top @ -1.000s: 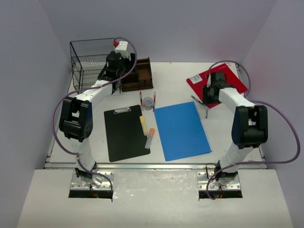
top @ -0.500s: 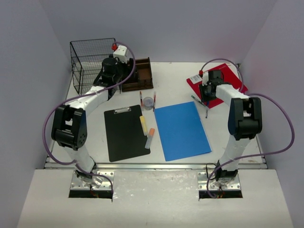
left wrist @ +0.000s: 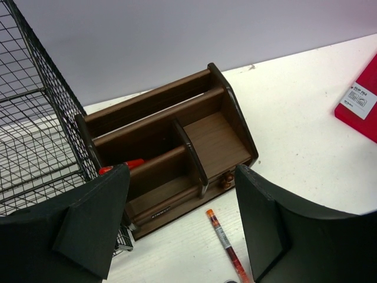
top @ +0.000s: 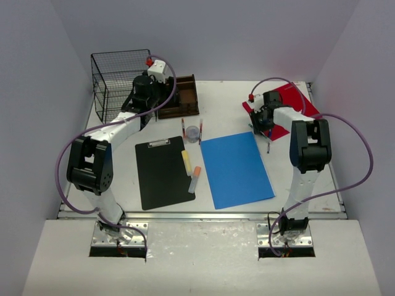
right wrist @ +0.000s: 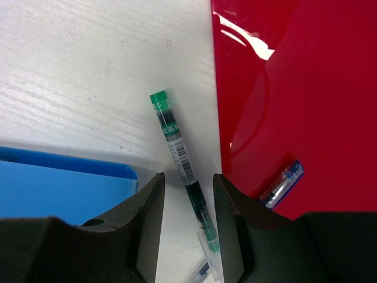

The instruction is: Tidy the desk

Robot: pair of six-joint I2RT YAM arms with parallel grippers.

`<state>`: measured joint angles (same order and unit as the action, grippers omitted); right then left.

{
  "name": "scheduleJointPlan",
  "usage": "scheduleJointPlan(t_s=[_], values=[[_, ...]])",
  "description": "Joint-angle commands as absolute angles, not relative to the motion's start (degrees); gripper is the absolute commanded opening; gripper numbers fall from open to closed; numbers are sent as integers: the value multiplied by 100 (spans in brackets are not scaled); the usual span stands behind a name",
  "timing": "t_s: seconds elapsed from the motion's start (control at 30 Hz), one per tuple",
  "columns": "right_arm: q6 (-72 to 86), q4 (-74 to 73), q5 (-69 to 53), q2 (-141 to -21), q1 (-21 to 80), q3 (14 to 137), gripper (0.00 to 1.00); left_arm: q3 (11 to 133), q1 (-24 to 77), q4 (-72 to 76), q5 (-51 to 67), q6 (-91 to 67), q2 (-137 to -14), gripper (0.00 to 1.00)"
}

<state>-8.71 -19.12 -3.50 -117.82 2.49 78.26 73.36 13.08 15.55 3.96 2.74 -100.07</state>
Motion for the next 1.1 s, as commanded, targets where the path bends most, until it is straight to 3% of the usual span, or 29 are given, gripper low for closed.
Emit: scheduleJointPlan(t_s=[0.0, 0.1, 0.2, 0.27, 0.3, 0.53, 0.7, 0.93, 1.07], values=[[-1135, -1910, -428, -12004, 290, 8139, 39, 7321, 1274, 1760, 492, 316, -9782, 70], [-1226, -1909, -404, -12104, 290, 8123, 34, 7313, 1274, 1746, 513, 335, -9758, 70], [-1248, -1974, -406, -12096, 290, 8097, 19, 7313, 1274, 1719, 694, 406, -9708, 70], [-1201, -2087, -433, -11952, 290, 8132, 3, 7314, 1274, 1691, 885, 552, -9638, 70], [-1167, -2189, -449, -11856, 290, 8150, 0, 7322, 1274, 1650, 1026, 622, -9601, 70], [-167, -3016, -722, -10630, 290, 8653, 0, 7324, 1287, 1443, 2797, 2098, -9122, 70], [1902, -3706, -1784, -10206, 290, 8940, 0, 6885, 1753, 894, 3625, 4475, -8529, 70], [4122, -4432, -3328, -10586, 290, 8699, 0, 6559, 2874, -650, 3911, 6936, -8289, 69], [4722, -3728, -4401, -10485, 341, 7830, 0, 6652, 3658, -1305, 3907, 7383, -8342, 66]])
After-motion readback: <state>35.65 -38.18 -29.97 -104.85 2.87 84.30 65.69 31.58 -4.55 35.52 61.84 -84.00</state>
